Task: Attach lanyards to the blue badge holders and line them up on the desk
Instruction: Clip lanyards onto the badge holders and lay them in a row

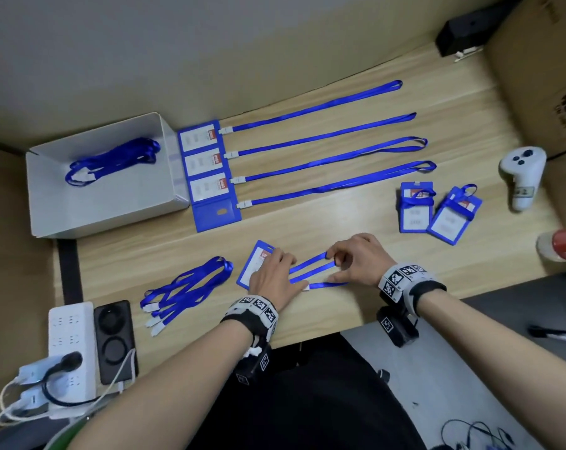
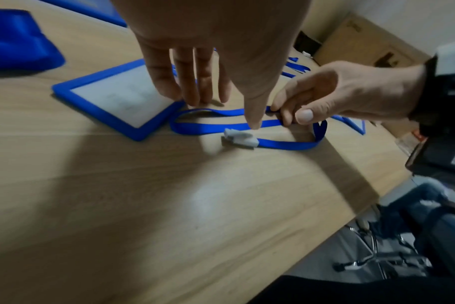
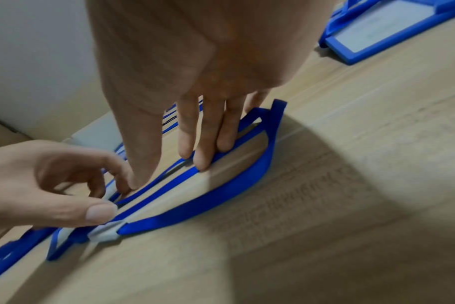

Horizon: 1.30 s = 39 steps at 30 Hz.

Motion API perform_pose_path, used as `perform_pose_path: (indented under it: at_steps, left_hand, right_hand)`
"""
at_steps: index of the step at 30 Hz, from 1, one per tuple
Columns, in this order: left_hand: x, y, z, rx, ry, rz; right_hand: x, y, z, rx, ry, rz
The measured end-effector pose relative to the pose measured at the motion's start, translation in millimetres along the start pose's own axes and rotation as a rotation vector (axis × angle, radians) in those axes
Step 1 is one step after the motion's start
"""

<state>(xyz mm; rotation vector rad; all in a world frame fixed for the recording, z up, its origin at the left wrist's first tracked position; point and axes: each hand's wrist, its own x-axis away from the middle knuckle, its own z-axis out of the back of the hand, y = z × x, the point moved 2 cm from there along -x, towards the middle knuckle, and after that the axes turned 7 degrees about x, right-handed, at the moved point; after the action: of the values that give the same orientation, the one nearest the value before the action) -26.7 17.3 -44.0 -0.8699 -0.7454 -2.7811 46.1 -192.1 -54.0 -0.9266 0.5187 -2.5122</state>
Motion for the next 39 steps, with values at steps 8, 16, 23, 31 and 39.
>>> perform_pose_path:
  at_steps: [8,16,23,31,39]
  left_hand:
    - [-5,3,-7,-0.002,-0.007,-0.037]
    - [0,5,-13,-0.1,-0.004,-0.09]
    - [-3,6,-10,-0.061,-0.023,-0.058]
    - [11,-1,12,0.058,-0.121,0.057]
    - [19,-9,10,0.025,-0.141,0.152]
  right_hand:
    - [8,-3,-14,0.199,0.047,0.131]
    - [8,-7,-19,0.242,0.107,0.148]
    - [7,-9,-20,0.242,0.133,0.134]
    - [1,-18,-16,0.273,0.165,0.131]
    - [-7,-21,-18,0.351,0.108,0.182]
